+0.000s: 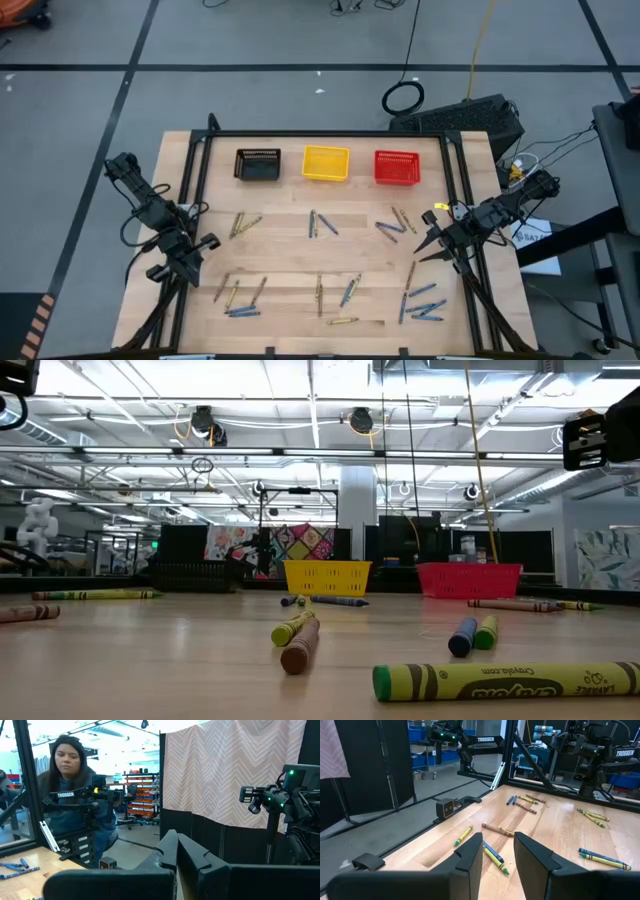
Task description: Sort crayons
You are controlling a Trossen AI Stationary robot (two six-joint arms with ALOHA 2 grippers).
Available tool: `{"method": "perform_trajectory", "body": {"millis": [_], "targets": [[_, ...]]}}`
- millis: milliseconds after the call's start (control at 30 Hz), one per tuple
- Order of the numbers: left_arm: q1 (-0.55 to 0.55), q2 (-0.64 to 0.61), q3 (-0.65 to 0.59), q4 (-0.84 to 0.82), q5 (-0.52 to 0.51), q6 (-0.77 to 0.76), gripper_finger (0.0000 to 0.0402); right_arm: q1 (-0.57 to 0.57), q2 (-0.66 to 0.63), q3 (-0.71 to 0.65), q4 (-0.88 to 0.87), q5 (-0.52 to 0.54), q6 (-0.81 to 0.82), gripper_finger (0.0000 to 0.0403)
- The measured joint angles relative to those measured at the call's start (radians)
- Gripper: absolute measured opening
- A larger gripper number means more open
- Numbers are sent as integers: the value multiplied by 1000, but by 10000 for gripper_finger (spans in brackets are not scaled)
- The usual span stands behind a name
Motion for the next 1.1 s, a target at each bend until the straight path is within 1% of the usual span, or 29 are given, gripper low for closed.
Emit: {"method": "perform_trajectory", "body": {"millis": [1100], "targets": [[0, 0, 0, 0, 0, 0, 8, 8, 17, 0, 0, 0, 0, 98]]}}
